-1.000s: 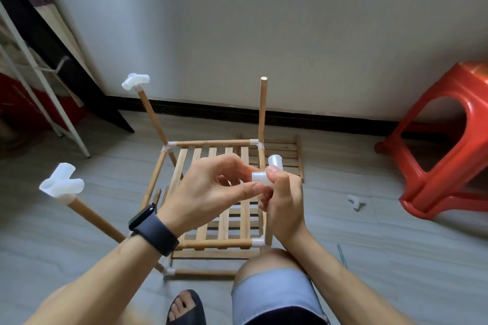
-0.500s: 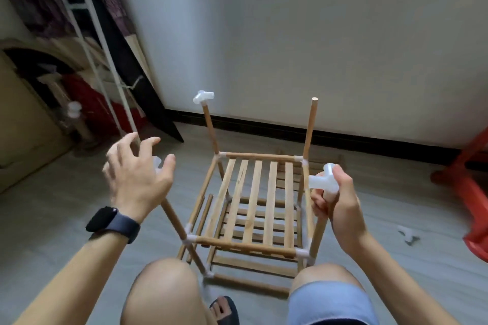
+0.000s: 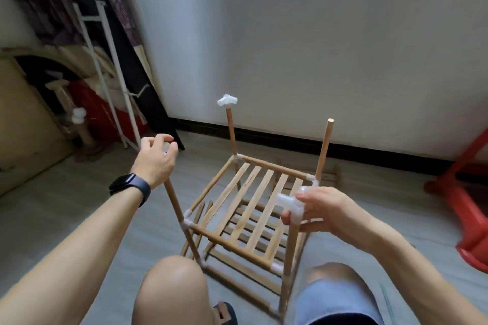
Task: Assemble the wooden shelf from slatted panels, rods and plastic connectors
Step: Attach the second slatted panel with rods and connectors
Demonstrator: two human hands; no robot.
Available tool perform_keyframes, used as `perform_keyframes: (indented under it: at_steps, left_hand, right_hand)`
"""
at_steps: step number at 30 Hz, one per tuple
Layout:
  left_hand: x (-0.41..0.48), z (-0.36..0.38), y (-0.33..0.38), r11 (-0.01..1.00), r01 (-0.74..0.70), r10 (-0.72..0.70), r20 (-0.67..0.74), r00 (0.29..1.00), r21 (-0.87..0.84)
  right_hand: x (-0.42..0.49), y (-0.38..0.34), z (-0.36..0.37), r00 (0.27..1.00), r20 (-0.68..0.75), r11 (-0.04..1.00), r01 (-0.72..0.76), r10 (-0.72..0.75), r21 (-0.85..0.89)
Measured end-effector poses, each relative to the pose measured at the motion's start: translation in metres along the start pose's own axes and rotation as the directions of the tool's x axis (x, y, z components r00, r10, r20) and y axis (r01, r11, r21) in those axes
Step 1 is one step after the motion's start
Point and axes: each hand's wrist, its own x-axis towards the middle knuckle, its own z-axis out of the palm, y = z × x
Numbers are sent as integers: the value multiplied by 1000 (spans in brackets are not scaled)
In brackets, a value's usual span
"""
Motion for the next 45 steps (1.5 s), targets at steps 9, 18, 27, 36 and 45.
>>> perform_keyframes:
  at_steps: [9,18,27,36,45]
  left_hand:
    - [-48,-13,68,933,-359,357,151,922,-11]
    - [-143,33,126,790,-587,586,496,640,-177]
    - [-125,-29,48,856,-456,508,560,655,-243]
    - [-80,-43,1,949,-158,275,473,837,-272]
    - [-59,12,17,703,159,3,227,974,-694]
  right_hand:
    - [32,-37,-9,867,-325,774,104,-379,-625]
    - [99,-21,-114,806,-558,798,-199,-198,-569]
    - [47,17,-91,675,-568,656,-163,-471,-737]
    - [45,49,-41,648,-648,904,396,-400,-163]
    - [55,51,-19,677,-654,914,400,-339,-61]
